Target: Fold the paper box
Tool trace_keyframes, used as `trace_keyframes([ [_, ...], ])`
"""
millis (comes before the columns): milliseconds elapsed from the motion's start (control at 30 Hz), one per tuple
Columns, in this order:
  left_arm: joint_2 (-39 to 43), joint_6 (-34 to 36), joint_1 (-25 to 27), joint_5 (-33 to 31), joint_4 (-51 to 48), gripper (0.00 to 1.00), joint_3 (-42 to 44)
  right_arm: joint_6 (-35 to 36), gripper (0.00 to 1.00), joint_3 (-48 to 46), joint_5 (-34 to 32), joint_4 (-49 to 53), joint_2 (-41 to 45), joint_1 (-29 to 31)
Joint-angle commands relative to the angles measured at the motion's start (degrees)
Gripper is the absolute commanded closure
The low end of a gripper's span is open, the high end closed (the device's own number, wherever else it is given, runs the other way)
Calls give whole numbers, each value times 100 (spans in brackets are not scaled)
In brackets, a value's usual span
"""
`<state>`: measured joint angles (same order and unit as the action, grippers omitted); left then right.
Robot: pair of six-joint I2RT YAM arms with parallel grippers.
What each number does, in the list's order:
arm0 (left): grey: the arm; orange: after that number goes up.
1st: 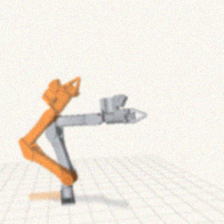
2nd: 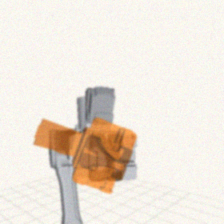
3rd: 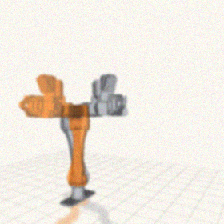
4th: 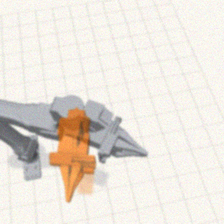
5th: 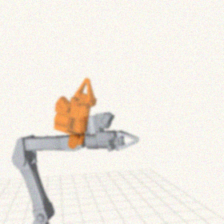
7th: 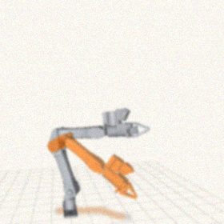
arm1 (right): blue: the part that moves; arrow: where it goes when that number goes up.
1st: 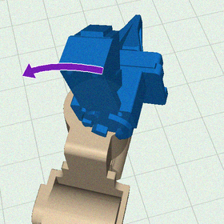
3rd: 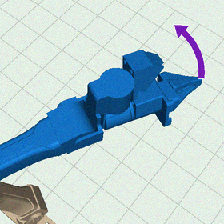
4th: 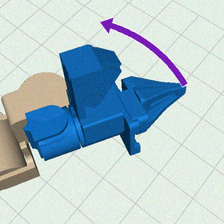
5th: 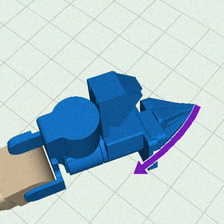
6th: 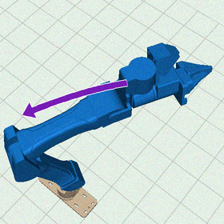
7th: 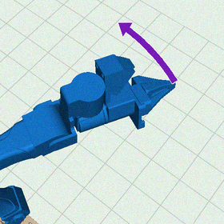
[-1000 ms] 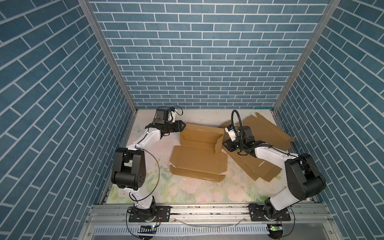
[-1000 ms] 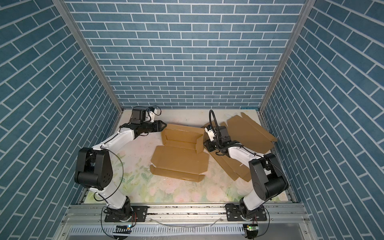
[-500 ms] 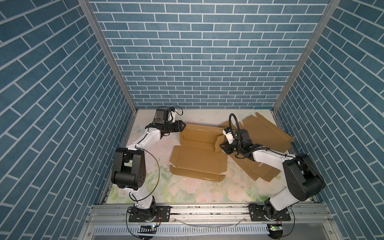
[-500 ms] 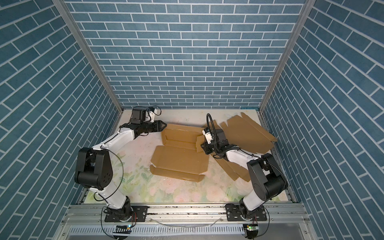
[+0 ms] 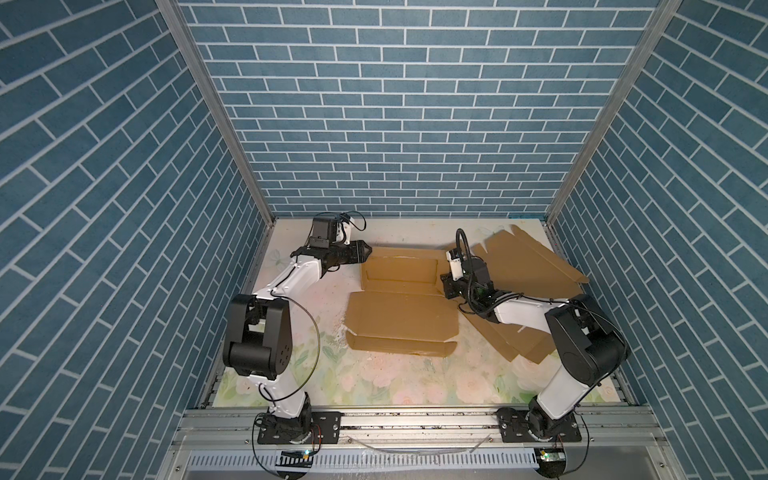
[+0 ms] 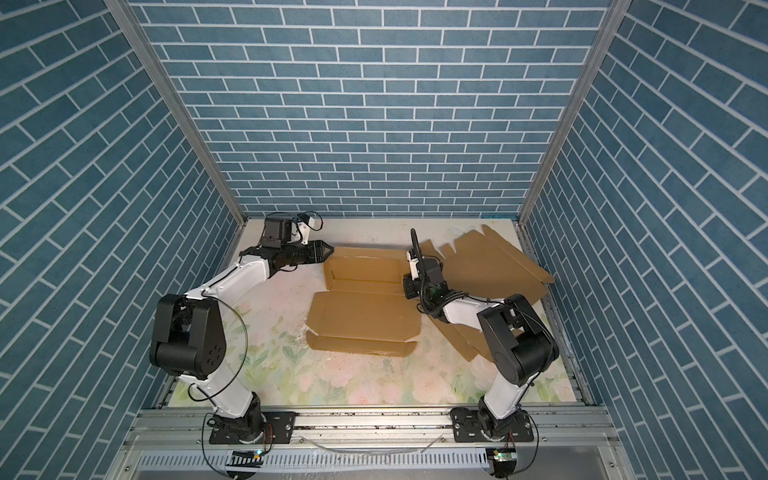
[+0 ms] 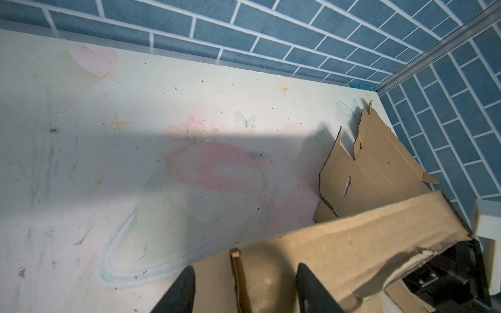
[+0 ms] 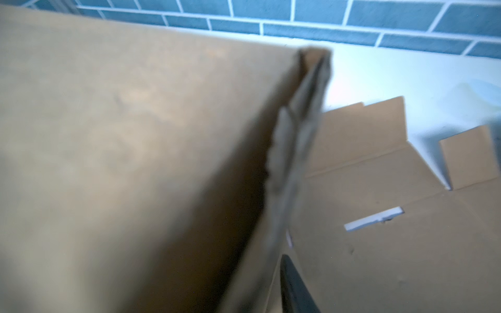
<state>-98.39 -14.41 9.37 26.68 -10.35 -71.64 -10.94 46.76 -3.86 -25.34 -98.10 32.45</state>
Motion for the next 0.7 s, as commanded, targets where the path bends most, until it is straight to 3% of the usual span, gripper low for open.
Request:
trace_keyframes([
  [0,-257,76,13,-100,-494,41,141,-216,76,157,-1277,-419,-304,166],
  [300,-277,52,30,-54,-451,41,151,-426,79,788,-3083,-303,-1067,644],
  [400,-277,36,39,-52,-442,42,159,-766,92,1169,-3682,335,-1286,740],
  [433,-275,52,39,-47,-455,42,159,-888,100,1280,-3811,543,-1345,746],
  [667,-259,46,38,-45,-444,42,151,-1248,100,1415,-3864,989,-1394,771],
])
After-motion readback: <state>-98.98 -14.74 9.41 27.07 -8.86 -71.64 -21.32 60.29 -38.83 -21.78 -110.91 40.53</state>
